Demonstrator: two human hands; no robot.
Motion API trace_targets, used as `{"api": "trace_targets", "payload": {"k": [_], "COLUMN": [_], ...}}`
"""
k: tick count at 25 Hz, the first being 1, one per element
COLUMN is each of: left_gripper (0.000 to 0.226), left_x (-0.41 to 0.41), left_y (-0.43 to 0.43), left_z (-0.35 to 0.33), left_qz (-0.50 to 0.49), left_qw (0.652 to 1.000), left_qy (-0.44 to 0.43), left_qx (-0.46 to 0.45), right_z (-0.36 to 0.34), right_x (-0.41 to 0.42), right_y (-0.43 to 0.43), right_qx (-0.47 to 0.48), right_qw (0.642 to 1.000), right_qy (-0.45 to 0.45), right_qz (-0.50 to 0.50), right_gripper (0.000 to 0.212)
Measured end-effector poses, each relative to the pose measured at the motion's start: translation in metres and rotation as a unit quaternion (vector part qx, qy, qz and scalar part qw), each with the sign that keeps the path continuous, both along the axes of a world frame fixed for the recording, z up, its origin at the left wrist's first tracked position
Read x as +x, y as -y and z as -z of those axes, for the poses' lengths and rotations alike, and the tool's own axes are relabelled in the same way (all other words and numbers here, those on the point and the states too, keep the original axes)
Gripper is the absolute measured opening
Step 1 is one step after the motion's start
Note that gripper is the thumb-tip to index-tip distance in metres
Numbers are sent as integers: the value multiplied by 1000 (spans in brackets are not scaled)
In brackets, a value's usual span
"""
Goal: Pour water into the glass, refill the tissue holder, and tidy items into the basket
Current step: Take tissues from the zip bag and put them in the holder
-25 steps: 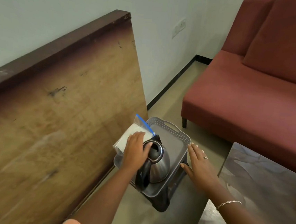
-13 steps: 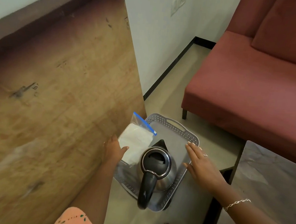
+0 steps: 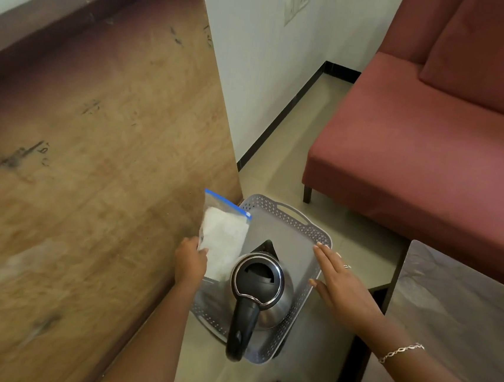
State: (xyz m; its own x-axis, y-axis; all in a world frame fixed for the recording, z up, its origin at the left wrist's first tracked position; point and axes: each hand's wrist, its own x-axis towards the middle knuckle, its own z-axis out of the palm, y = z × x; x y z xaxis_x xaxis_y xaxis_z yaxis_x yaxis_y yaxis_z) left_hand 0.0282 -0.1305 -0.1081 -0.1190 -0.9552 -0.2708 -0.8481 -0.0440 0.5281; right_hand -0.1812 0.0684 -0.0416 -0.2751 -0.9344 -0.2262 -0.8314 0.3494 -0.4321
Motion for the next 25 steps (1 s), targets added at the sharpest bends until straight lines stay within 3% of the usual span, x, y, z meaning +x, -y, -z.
{"api": "trace_targets", "payload": {"k": [6, 10, 14, 18, 19, 22, 24, 25], "left_gripper": [10, 15, 27, 14, 20, 2, 6, 3], "left_x": [6, -10, -33, -56, -62, -74, -81, -83], "left_y": [-15, -44, -95, -174, -196, -252, -271, -278], "left_z": [-80, -141, -183, -203, -203, -194, -188, -184], "left_qz": [34, 88, 134, 176, 181, 225, 274, 300], "left_qw": [986, 962, 937, 912, 911, 894, 875, 866], "left_qy": [-94, -173, -251, -320, -325, -331, -306, -294], "left_qx": [-134, -193, -204, -186, -177, -200, -255, -270], "right_z": [-28, -68, -102, -131, -137, -150, -154, -162], "right_x": [-4, -8, -14, -19, -20, -25, -24, -24], "right_y": [-14, -32, -73, -137, -155, -197, -210, -214], "right_qx": [-20, -72, -112, -137, -143, -172, -215, -227], "right_qw": [999, 997, 993, 986, 982, 963, 919, 874], "right_qy": [15, 10, -4, 29, 37, 102, 224, 314], "right_qz": [28, 31, 27, 93, 115, 179, 243, 292], "right_gripper": [64, 63, 63, 60, 58, 46, 30, 25]}}
